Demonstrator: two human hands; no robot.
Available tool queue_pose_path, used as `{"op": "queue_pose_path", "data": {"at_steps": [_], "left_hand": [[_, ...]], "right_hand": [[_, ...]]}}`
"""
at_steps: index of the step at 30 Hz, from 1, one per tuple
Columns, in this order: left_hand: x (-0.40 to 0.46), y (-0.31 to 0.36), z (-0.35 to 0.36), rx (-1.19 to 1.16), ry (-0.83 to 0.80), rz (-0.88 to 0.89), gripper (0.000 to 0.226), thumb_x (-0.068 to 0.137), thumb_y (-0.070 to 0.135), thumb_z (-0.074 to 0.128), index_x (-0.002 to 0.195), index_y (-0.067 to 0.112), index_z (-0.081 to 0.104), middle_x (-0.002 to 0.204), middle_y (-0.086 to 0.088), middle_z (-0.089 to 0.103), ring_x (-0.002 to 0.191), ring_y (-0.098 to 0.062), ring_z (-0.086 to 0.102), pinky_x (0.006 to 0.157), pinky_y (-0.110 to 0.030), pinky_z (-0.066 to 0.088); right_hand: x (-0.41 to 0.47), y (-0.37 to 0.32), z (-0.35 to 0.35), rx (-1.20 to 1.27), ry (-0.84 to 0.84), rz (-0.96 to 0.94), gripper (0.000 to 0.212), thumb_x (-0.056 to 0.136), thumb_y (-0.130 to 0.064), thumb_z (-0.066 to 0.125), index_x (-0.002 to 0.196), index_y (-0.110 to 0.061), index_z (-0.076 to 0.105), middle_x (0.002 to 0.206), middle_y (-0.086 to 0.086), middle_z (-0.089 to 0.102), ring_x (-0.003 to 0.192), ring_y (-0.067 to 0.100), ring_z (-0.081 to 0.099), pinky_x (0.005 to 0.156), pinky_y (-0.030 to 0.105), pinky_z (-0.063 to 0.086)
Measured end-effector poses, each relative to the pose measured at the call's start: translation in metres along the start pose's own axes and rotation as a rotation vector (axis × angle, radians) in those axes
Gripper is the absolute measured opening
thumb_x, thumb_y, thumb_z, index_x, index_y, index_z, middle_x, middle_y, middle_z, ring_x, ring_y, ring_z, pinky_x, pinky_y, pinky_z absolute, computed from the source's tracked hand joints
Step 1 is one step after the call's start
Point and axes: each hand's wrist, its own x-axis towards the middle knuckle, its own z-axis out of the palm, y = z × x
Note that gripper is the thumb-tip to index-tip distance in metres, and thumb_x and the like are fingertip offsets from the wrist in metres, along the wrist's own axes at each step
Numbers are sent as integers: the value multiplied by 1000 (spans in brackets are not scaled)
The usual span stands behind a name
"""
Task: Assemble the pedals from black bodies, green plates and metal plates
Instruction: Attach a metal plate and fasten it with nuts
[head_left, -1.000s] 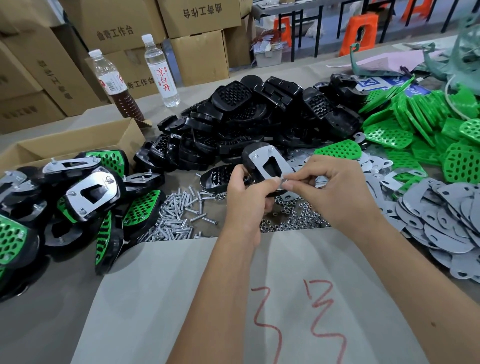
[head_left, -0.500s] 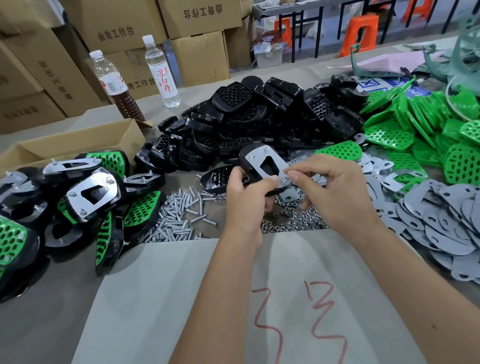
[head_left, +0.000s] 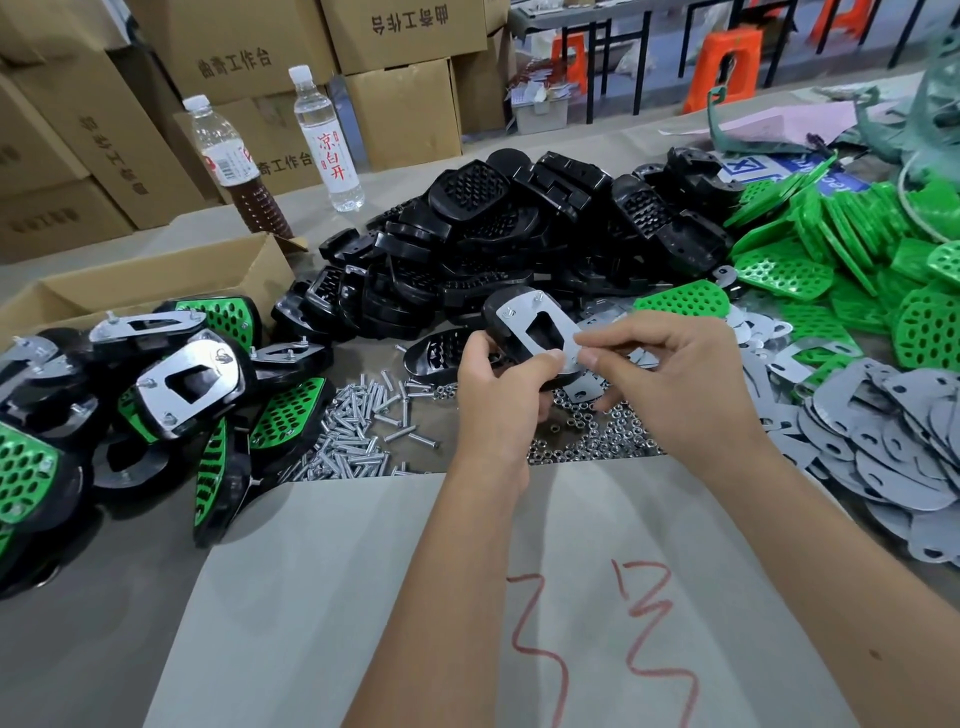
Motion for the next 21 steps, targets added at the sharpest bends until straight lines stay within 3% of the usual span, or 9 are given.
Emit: {"op": "queue_pose_path", "data": {"at_steps": [6, 12, 17, 21], "left_hand": [[0, 1, -1, -6, -1, -13, 30, 68, 22, 75, 94, 22, 59, 81, 3, 69, 55, -11, 43, 54, -24, 39], [0, 0, -2, 15, -2, -17, 30, 68, 24, 76, 94, 23, 60, 80, 5, 70, 57, -11, 46, 53, -24, 38], [1, -1, -1, 31, 11, -13, 32, 68, 23, 76, 97, 22, 62, 87, -1, 73, 60, -12, 48, 49, -21, 40], [1, -1, -1, 18, 17, -18, 32, 69, 23, 76, 97, 23, 62, 90, -2, 74, 60, -12, 48, 48, -20, 40]], "right_hand": [[-1, -1, 3, -73, -102, -124, 16, 89, 3, 77, 100, -7, 83, 92, 6, 71, 70, 20, 72, 59, 28, 63], [-1, -1, 5, -140, -40, -156, 11, 87, 3, 80, 94, -5, 82, 85, 3, 69, 73, 19, 70, 55, 30, 63], [-1, -3, 7, -272, -48, -229, 10, 86, -1, 79, 87, -11, 77, 78, -9, 64, 76, 20, 65, 64, 44, 61], [-1, -4, 7, -316, -41, -273, 8, 86, -4, 79, 91, -10, 78, 77, -6, 63, 74, 17, 64, 64, 43, 60]]}}
